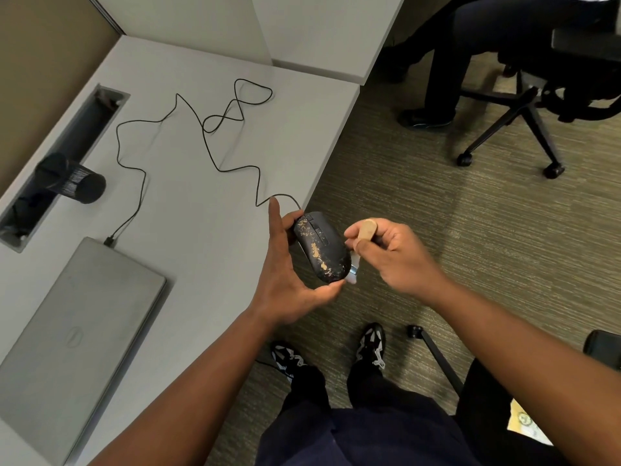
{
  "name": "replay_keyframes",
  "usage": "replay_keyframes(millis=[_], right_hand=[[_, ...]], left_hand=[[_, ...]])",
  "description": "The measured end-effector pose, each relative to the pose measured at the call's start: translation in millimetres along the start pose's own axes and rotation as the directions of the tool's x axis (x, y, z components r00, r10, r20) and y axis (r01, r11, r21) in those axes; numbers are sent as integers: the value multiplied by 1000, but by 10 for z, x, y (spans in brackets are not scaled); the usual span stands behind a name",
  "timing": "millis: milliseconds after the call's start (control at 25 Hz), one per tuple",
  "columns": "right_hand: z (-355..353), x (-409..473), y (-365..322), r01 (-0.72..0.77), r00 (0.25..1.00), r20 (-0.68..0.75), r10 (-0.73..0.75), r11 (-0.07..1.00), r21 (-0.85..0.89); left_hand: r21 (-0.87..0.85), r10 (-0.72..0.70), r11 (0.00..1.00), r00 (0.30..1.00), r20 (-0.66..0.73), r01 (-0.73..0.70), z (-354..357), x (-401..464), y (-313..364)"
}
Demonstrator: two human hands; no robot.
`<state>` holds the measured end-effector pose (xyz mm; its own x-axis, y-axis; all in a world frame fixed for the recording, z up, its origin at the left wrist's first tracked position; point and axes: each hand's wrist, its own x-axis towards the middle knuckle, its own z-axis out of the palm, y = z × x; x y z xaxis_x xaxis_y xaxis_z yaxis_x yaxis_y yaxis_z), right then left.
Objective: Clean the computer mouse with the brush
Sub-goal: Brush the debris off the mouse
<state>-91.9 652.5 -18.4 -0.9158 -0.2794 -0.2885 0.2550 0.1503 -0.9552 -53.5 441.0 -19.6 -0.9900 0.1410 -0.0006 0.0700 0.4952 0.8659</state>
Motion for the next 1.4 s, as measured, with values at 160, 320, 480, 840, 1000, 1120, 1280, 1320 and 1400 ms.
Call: replay_keyframes(millis=[160,320,480,840,1000,1120,1280,1320,1400], right_hand=[[15,4,-17,-12,1000,-9,12,1000,12],[16,15,-3,-12,1000,-14,12,1000,4],[14,23,-21,-31,999,-16,32,999,29],[-5,5,-42,-63,997,-30,65,996,58],[10,4,-37,-75,996,-34,77,995,72],[16,4,-40,-80,996,-35,83,993,85],[18,6,-38,-74,996,-42,78,994,85],[21,3,-41,-73,996,-43,77,994,86],[24,-2,-45,-71,996,-48,75,994,86]], left_hand=[[17,-14,1000,1000,-9,15,4,-6,-44],[9,-35,999,997,-62,36,37,-40,-40],[-14,-86,996,993,-85,85,54,-53,3],[-124,-174,978,984,-27,170,34,-22,50],[-111,-166,980,986,-25,163,13,-23,60],[-92,-170,982,985,-31,167,11,-20,76],[-92,-175,981,984,-43,171,20,-18,91],[-93,-172,981,984,-42,168,26,-18,93],[-90,-163,983,986,-33,159,34,-19,92]])
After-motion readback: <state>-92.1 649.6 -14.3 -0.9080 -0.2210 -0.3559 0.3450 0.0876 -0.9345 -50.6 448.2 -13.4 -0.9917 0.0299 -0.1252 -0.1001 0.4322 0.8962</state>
